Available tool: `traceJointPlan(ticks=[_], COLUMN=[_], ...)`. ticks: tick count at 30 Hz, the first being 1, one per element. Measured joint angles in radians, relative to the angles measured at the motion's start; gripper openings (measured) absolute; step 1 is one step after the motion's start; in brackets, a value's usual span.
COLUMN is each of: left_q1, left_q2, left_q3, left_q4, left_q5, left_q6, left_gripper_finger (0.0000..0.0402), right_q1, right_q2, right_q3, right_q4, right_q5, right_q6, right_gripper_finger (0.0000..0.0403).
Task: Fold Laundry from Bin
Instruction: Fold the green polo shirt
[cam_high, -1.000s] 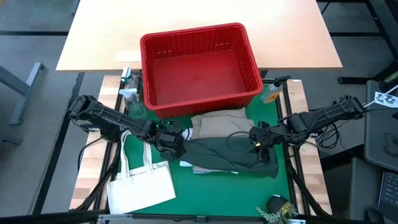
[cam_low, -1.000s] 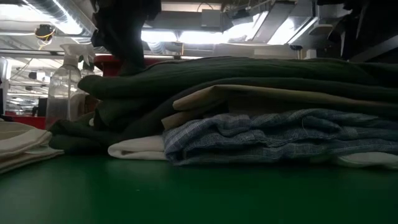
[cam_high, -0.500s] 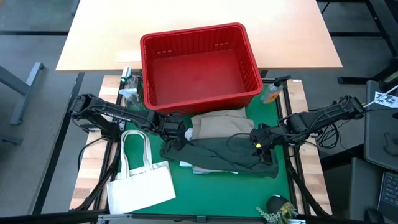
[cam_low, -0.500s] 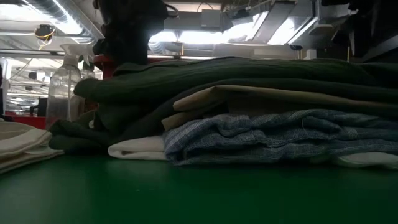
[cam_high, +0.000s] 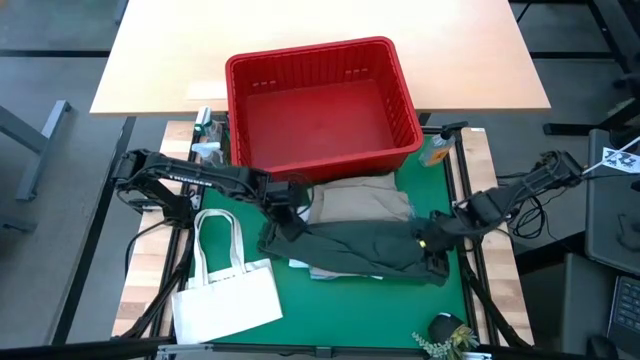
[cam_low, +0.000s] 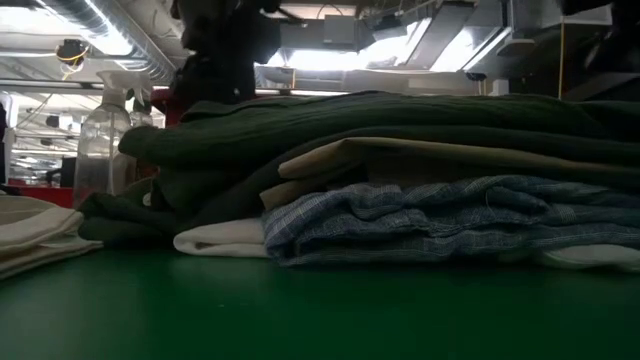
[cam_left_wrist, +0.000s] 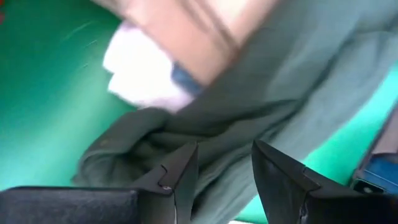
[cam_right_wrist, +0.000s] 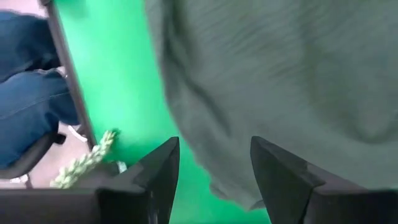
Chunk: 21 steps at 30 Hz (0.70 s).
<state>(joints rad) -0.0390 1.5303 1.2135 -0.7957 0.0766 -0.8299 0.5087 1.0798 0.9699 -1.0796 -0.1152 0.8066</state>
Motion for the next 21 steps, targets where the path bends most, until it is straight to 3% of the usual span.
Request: traceJointPlan(ticks=[5,15,21], left_q1=[-0.014,-0.073,-0.114], left_q2=[0.000,0.000,0.000], left_q3=[0.000,0.000,0.000], left_q4=[0.071,0.249,0.301], left_q5=[0.004,-0.040,-0.122], left_q6=[0.037,0.056,0.056], left_gripper_finger=[0.0145,0.0146,0.0146], right_q1=[0.136,0.370,0.459], right_q2=[0.000,0.035,0.128], right_q3=[0.000,0.000,0.000], right_q4=[0.005,-0.017,-0.055], right_q5=[0.058,0.275,0.262], right_q6=[0.096,0.294,0.368], right_gripper_finger=[0.0198,0.0198,0.0198])
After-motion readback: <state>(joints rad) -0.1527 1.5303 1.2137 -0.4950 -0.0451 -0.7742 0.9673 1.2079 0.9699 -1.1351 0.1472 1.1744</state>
